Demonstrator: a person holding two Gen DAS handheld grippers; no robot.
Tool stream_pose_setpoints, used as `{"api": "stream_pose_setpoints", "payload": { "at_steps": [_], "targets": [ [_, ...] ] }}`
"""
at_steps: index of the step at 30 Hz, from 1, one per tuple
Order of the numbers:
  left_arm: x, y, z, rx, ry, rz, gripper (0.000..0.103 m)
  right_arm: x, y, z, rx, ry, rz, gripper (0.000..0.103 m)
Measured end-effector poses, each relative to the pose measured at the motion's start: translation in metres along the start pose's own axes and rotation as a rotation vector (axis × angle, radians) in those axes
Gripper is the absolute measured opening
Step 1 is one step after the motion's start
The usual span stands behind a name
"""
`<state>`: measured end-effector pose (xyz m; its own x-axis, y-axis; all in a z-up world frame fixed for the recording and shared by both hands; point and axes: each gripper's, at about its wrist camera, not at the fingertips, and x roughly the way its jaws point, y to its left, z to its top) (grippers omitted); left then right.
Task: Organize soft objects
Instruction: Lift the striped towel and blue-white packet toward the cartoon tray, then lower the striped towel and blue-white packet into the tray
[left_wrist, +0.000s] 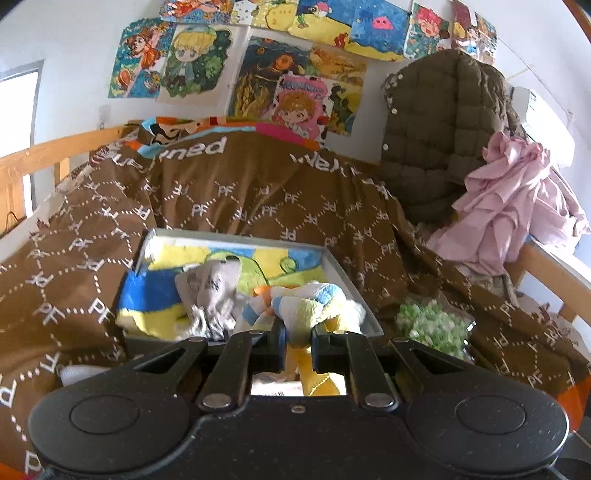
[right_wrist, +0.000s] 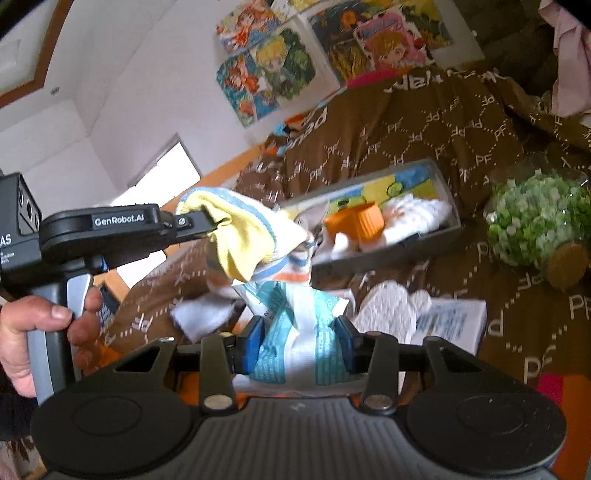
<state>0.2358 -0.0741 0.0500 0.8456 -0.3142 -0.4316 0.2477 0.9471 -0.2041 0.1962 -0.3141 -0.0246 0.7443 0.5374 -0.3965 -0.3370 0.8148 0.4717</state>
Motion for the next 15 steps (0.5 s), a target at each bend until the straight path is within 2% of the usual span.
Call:
{"api": "stream_pose_setpoints", "payload": {
  "at_steps": [10,15],
  "targets": [
    [0.038,0.024,0.035,-0.034,-0.087,0.065,0.013,0.054,-0.023,0.059,0.042,-0.178,0.003,0.046],
    [0.076,0.033,0.051,-0.045,-0.116,0.053,0.013,0.095,-0.045,0.088,0.056,-0.218,-0.048,0.046]
  ]
}}
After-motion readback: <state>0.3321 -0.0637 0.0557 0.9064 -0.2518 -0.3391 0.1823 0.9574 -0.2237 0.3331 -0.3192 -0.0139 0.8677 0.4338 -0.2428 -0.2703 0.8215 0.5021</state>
